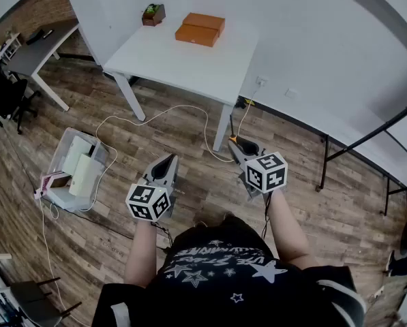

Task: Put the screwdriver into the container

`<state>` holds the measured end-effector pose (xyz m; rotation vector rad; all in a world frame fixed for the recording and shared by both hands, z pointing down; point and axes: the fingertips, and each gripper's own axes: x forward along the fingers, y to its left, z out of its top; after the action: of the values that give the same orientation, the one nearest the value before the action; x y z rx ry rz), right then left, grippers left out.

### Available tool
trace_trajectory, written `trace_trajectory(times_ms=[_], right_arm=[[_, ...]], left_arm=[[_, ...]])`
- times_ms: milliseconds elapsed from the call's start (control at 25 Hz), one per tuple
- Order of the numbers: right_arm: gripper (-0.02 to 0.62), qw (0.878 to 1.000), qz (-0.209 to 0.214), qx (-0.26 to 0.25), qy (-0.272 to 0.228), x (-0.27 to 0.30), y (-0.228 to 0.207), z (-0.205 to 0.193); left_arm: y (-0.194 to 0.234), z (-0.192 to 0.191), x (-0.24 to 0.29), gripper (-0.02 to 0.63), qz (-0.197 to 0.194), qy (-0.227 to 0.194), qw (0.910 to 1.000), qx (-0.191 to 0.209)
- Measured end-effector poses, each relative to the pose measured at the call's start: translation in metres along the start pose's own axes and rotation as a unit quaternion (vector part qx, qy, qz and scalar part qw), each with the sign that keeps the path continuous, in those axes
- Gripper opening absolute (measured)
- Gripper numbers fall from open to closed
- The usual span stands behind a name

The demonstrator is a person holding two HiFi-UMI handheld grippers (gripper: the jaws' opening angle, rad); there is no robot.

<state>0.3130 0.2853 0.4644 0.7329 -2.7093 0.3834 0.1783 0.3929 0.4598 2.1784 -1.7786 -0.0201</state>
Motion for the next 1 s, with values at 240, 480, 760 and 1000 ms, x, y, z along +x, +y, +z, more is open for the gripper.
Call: trace_trajectory(times_ms=[240,480,760,1000], right_arm=[[0.092,1.000,0.000,0.000,0.001,0.005,0.010,-0.005],[0.092,1.000,0.001,0.000,0.005,0.008,0.018,-0.008],[0.092,1.000,-0.010,0.005,0.018,0.013,0.012,-0.018],[0.092,1.000,-0.008,0.020,0.023,0.036,-0.006,-0.018]], left_arm=[[0.008,-0.001,-0.009,0.021,0.001,-0.004,1.0000,0.003],[0.015,-0.002,-0.017,0.021,0.003,-0.003,1.0000,0.000],[0.025,-0.011,-0.016,0.021,0.005,0.008,0.9999,-0.013],[0.043,-0.014,0.000,0.021,0.011,0.014,0.9996,-0.022]])
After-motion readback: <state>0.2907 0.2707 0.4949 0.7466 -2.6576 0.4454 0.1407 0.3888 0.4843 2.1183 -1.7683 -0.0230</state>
